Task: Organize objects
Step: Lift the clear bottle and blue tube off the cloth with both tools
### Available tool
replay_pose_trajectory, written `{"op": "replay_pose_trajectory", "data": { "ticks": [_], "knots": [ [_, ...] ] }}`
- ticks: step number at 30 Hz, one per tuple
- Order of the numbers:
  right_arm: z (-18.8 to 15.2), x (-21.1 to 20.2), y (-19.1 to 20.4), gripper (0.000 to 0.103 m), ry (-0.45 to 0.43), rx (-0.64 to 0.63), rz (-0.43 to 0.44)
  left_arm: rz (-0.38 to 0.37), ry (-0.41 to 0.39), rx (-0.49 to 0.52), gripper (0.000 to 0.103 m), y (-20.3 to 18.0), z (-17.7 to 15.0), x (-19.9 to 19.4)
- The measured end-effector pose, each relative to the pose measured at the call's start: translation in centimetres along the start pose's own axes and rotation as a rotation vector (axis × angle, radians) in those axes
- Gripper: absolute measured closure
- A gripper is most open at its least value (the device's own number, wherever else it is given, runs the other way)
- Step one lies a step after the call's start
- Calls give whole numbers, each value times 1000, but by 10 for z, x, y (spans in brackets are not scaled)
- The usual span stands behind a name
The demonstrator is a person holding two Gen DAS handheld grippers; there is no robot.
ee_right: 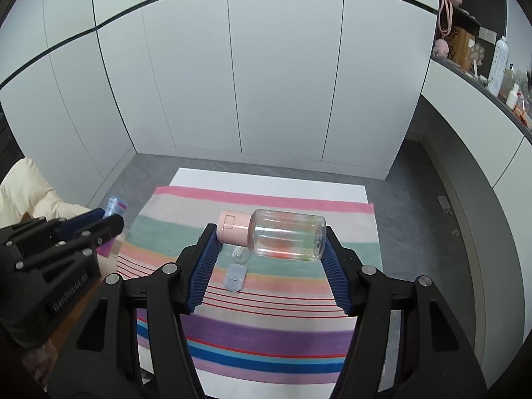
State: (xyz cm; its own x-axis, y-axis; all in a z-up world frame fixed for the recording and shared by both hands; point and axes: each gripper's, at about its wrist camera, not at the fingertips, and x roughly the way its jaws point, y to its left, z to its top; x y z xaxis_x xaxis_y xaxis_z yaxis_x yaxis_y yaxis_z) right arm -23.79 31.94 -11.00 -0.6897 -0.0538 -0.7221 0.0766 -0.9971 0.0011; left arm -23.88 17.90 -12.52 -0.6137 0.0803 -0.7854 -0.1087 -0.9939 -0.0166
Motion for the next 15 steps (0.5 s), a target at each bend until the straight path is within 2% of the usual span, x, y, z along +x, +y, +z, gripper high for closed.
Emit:
{"op": "replay_pose_trajectory", "data": {
  "ticks": [8,15],
  "knots": [
    [-8,-13,4,40,6,-6,-1,1,-6,-2,84,4,-6,-18],
    [-15,-35,6,40,-8,-9,-8,7,-41,-28,84,9,-11,-47]
  ]
}}
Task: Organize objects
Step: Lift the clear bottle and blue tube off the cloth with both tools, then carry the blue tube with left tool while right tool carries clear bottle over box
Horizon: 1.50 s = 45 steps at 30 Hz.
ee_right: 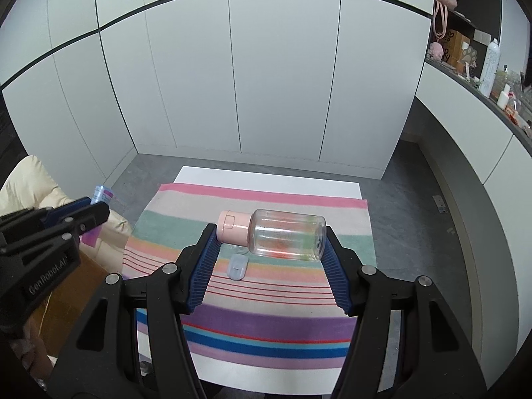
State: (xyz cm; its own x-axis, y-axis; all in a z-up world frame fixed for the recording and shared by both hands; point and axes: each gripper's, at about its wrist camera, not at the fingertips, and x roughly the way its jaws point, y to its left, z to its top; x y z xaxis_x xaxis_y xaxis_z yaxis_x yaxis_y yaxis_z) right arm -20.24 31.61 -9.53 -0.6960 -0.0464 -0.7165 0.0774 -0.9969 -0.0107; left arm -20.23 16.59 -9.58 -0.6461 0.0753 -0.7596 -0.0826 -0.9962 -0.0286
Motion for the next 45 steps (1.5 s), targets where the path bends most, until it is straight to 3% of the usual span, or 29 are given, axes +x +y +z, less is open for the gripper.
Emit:
{"op": "replay_pose_trajectory", "data": {
  "ticks": [9,14,21,33,45],
  "knots": [
    [-29,-43,11,40,6,-19,9,-35,-32,23,84,-7,-27,-50],
    [-51,-67,11,40,21,-11,27,-16,-56,47,84,-10,-47,-77],
    [-85,-93,6,40,40,-8,27,-42,-50,-7,84,6,-80,-103],
    [-141,-120,-3,40,108,-3,44,-39,8,31,84,16,-129,-119],
    [-149,-122,13,40,127,-31,60,-35,13,-1,84,35,-138,-122]
  ]
}}
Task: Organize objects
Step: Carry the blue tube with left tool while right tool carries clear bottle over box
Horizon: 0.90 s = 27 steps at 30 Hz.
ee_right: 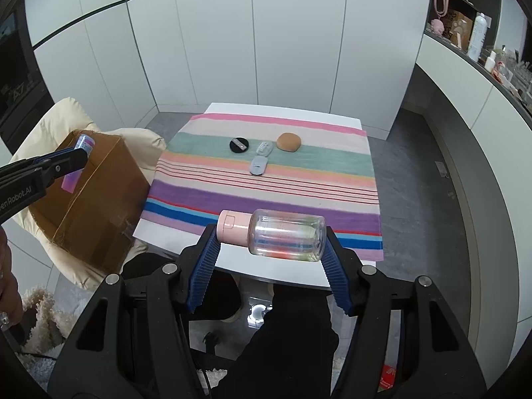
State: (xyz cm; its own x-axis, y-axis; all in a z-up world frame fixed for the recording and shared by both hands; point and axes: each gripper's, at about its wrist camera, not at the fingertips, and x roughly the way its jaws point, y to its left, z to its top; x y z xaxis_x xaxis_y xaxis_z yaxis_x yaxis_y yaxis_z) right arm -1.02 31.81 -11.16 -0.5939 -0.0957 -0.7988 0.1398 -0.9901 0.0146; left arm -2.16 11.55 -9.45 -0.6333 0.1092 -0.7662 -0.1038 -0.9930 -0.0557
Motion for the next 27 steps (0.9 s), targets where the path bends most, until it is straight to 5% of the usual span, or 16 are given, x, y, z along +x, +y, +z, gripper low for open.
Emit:
{"op": "replay_pose_trajectory", "data": {
  "ticks": [13,27],
  "knots": [
    [12,11,56,40,5,-103,66,57,3,-87,84,52,-15,-9],
    [24,29,198,40,23,-353,292,247,11,-293,84,168,-61,-42]
  ]
}}
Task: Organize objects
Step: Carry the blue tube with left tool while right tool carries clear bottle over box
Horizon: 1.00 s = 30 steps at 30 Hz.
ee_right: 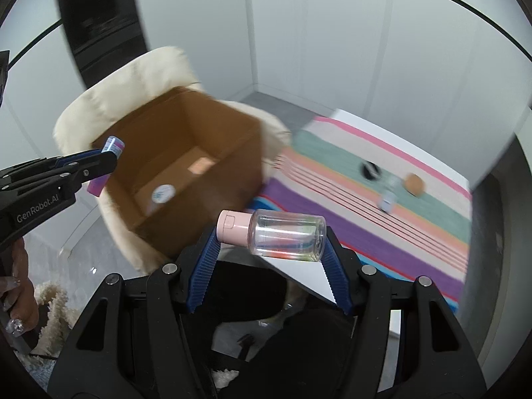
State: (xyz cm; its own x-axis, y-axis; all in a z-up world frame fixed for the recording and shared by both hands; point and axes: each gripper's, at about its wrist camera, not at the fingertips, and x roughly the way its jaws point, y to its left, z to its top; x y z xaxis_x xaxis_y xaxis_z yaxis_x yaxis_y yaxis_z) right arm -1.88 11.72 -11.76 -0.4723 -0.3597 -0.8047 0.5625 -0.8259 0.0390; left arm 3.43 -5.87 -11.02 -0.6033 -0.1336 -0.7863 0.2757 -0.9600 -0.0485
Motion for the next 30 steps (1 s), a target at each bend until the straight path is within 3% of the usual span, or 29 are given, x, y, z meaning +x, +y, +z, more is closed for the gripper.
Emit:
{"op": "replay_pose_trajectory", "data": {
  "ticks": [11,30],
  "knots": [
    [23,33,91,40,40,-192,103,70,12,-144,84,80,-5,7],
    [59,108,111,40,97,-222,126,52,101,-177,84,95,18,83]
  ]
}}
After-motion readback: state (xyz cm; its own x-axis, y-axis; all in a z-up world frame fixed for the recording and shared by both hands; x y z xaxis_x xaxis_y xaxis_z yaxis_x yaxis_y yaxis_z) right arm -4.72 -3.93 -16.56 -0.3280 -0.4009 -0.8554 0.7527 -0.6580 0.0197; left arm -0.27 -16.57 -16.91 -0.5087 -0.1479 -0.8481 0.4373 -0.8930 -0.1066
